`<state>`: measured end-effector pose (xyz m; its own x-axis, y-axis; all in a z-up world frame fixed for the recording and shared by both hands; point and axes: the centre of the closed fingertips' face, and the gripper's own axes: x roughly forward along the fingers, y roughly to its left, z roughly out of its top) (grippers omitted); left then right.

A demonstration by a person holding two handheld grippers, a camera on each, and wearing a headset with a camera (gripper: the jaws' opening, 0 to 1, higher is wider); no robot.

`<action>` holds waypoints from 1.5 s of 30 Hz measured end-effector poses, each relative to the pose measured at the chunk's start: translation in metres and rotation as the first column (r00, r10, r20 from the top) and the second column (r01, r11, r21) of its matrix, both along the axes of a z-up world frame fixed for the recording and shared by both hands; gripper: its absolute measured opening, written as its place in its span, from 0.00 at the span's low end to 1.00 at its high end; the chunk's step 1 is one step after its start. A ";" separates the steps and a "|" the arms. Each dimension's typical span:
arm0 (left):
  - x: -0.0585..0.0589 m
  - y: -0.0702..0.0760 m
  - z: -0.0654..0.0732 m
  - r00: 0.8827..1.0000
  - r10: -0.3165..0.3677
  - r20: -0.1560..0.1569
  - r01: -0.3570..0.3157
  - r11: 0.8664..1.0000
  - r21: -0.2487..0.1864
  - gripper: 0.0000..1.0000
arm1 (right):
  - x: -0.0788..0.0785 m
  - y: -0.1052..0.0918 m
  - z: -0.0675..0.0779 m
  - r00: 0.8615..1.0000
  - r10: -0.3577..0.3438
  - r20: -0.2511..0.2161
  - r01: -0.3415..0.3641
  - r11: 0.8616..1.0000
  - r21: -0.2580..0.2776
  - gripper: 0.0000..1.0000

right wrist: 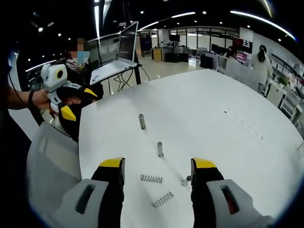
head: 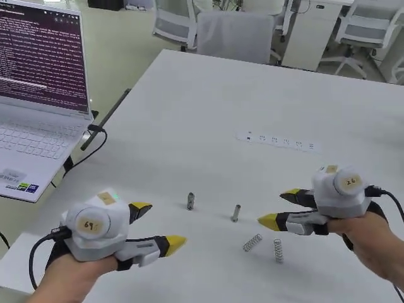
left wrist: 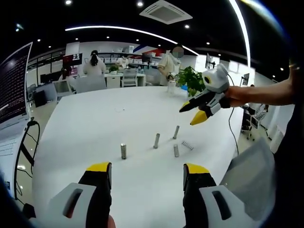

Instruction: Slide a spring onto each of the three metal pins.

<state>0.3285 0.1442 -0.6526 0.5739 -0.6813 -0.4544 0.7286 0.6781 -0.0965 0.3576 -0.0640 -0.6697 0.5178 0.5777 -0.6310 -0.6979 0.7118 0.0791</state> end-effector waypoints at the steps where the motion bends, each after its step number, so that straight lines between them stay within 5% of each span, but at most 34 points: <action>1: 0.000 0.000 -0.001 1.000 0.000 -0.002 0.000 1.000 0.001 0.56 | -0.001 -0.002 0.000 1.000 -0.012 0.004 0.012 1.000 0.005 0.54; 22: 0.011 0.001 -0.002 1.000 -0.007 -0.006 0.007 1.000 0.020 0.56 | -0.043 -0.042 -0.006 0.985 -0.172 -0.002 0.171 0.981 0.091 0.62; 45: 0.021 -0.030 -0.005 0.995 -0.103 -0.006 0.103 0.994 0.032 0.59 | -0.081 -0.046 -0.010 0.972 -0.234 -0.034 0.236 0.966 0.110 0.74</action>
<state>0.3494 0.1143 -0.6580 0.4990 -0.7219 -0.4795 0.7945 0.6020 -0.0795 0.2767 -0.1104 -0.6793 0.6347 0.5095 -0.5811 -0.5096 0.8412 0.1810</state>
